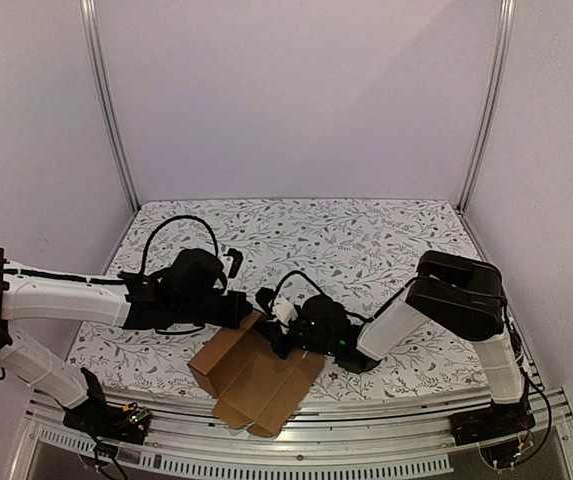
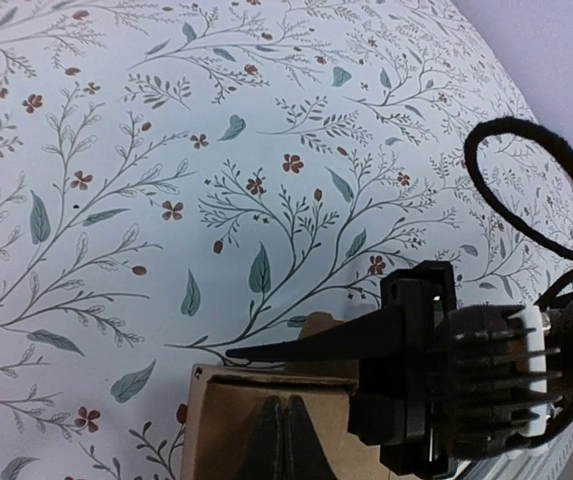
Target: Fold the paper box
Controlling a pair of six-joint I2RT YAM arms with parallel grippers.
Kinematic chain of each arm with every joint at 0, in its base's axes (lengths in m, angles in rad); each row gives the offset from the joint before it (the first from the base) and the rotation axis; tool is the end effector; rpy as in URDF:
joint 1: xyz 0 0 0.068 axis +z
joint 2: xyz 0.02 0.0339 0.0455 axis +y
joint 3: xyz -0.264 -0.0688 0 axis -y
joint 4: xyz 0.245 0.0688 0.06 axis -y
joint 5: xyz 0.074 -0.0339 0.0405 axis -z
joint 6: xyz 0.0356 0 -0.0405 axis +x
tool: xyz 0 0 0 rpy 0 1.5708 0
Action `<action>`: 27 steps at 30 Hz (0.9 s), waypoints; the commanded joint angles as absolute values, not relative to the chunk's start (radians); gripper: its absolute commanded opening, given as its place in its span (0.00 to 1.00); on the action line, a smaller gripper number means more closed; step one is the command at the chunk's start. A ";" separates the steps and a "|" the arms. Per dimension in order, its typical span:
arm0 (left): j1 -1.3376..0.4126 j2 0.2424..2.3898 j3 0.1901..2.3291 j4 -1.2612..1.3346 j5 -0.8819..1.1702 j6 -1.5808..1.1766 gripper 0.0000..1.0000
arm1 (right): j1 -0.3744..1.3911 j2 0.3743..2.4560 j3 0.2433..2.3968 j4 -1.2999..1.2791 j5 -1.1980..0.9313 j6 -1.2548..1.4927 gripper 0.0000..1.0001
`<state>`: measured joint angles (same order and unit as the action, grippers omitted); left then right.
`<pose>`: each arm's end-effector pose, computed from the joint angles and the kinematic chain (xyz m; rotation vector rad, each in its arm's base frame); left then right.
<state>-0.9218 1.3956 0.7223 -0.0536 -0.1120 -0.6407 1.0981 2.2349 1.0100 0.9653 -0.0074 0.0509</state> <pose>0.1752 -0.2244 0.1949 0.2749 2.3716 -0.6595 0.1947 0.3813 0.0831 -0.9590 1.6501 0.8036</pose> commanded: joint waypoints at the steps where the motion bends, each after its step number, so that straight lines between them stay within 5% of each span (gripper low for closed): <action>1: -0.925 1.413 0.714 -0.062 -0.100 -0.654 0.00 | 1.094 2.273 0.978 1.029 0.054 0.084 0.15; 20: -0.943 1.416 0.692 -0.065 -0.104 -0.683 0.00 | 1.124 2.288 1.007 1.092 0.173 0.089 0.19; 24: -0.946 1.416 0.687 -0.059 -0.102 -0.685 0.00 | 1.143 2.307 1.025 1.099 0.212 0.077 0.15; 27: -0.949 1.413 0.683 -0.053 -0.101 -0.688 0.00 | 1.151 2.326 1.033 1.109 0.243 0.077 0.00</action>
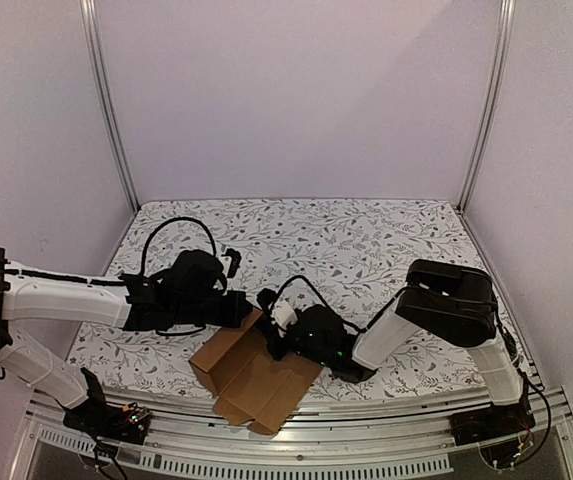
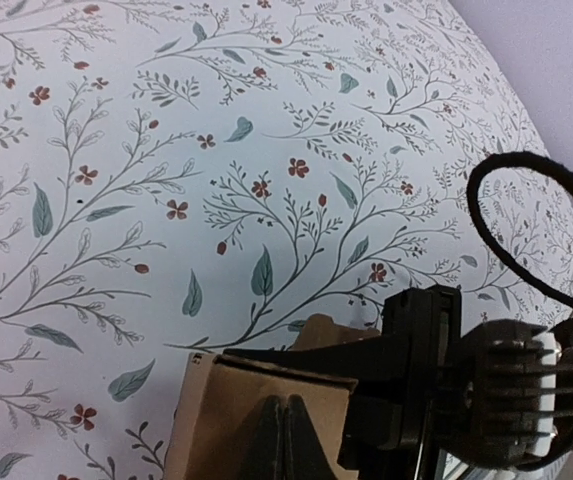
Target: Fold the paper box
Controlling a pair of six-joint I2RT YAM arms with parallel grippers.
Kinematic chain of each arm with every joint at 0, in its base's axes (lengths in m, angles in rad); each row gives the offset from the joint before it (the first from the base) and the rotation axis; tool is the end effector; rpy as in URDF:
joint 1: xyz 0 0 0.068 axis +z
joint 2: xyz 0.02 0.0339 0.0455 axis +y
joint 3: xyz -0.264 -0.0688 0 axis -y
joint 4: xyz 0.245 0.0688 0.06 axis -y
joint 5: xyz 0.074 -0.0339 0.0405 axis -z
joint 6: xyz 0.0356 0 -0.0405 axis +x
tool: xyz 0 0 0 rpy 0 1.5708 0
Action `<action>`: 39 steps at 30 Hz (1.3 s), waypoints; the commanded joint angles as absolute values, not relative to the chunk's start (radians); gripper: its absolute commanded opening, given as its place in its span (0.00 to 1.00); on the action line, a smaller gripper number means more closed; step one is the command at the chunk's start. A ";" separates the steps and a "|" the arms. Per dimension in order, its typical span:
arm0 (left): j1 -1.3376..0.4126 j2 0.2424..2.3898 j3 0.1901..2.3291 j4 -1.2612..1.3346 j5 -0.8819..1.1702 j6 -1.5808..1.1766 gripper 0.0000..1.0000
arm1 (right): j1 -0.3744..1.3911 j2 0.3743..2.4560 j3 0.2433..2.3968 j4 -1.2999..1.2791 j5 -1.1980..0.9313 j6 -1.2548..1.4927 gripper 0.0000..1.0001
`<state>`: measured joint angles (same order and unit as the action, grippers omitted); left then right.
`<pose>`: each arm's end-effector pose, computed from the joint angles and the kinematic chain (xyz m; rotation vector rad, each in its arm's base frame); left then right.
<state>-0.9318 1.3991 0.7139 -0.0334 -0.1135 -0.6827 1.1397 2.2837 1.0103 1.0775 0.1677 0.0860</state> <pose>0.1731 -0.2263 0.1930 0.2354 2.3755 -0.6887 0.1846 0.3871 0.0753 -0.8063 1.6359 0.7342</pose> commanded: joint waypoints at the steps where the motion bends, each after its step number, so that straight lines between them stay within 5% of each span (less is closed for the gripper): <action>1: -0.950 1.412 0.683 -0.053 -0.100 -0.689 0.00 | 1.154 2.329 1.033 1.115 0.253 0.077 0.00; 7: -0.955 1.411 0.677 -0.046 -0.101 -0.693 0.00 | 1.167 2.342 1.031 1.136 0.289 0.075 0.00; 10: -0.958 1.411 0.675 -0.044 -0.101 -0.697 0.00 | 1.168 2.342 1.031 1.138 0.299 0.080 0.13; 16: -0.963 1.407 0.669 -0.042 -0.108 -0.705 0.00 | 1.173 2.334 1.028 1.141 0.319 0.078 0.20; 21: -0.966 1.401 0.665 -0.044 -0.112 -0.710 0.00 | 1.175 2.340 1.033 1.141 0.324 0.076 0.17; 24: -0.968 1.400 0.663 -0.044 -0.113 -0.712 0.00 | 1.174 2.345 1.041 1.132 0.311 0.072 0.00; 28: -0.972 1.408 0.658 -0.039 -0.114 -0.718 0.00 | 1.178 2.350 1.045 1.124 0.305 0.075 0.01; 33: -0.974 1.408 0.655 -0.038 -0.118 -0.721 0.00 | 1.181 2.347 1.036 1.134 0.326 0.072 0.25; 39: -0.975 1.405 0.658 -0.045 -0.125 -0.720 0.00 | 1.185 2.331 1.034 1.130 0.324 0.064 0.23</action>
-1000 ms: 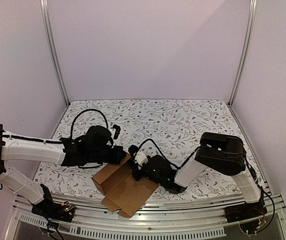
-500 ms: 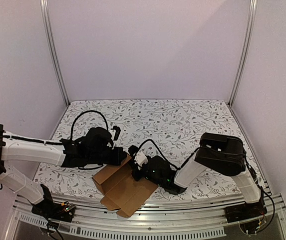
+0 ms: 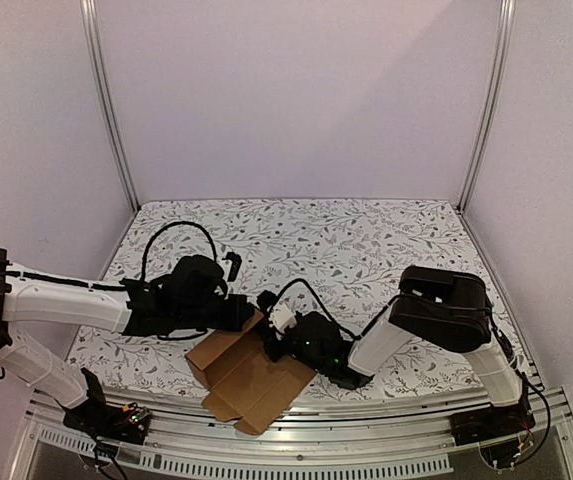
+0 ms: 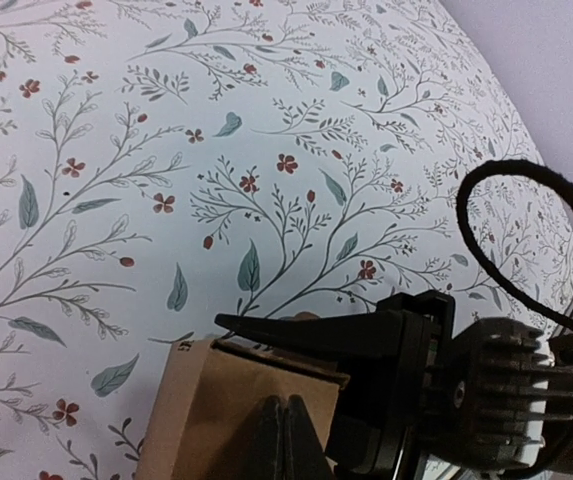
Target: Fold the paper box
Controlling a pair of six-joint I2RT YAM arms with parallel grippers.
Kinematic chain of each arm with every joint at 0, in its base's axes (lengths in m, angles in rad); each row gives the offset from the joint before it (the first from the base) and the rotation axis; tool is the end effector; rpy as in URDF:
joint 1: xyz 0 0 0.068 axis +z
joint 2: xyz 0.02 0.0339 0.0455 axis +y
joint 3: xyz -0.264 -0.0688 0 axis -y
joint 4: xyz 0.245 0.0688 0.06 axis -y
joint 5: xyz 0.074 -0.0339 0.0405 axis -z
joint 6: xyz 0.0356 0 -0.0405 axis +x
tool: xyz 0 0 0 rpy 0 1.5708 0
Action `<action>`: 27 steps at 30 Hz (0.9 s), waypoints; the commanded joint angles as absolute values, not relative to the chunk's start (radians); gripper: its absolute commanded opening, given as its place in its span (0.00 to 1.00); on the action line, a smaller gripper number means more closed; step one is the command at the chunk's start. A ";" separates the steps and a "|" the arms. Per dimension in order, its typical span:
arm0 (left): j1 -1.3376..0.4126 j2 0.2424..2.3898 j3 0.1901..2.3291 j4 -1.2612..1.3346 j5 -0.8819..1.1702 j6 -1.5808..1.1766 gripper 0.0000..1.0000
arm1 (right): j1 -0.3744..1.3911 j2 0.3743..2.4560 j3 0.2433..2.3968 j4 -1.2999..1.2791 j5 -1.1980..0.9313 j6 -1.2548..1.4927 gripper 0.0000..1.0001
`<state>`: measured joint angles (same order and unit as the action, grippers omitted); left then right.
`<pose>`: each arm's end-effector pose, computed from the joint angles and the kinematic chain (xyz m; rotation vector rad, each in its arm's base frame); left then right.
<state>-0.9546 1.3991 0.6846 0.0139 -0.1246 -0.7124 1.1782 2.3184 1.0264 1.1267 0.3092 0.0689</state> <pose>0.1671 -0.2283 0.1879 0.2184 2.3644 -0.7171 0.1749 0.3941 0.0703 -0.7283 1.6160 0.6468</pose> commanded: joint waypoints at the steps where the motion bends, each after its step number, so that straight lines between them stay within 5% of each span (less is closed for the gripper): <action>1: -0.975 1.405 0.660 -0.048 -0.127 -0.720 0.00 | 1.185 2.328 1.034 1.129 0.323 0.062 0.24; 10: -0.974 1.367 0.683 -0.094 -0.165 -0.697 0.00 | 1.190 2.242 0.946 1.114 0.318 0.026 0.52; 27: -0.954 1.218 0.789 -0.259 -0.277 -0.589 0.06 | 1.190 1.772 0.627 0.804 0.254 0.033 0.78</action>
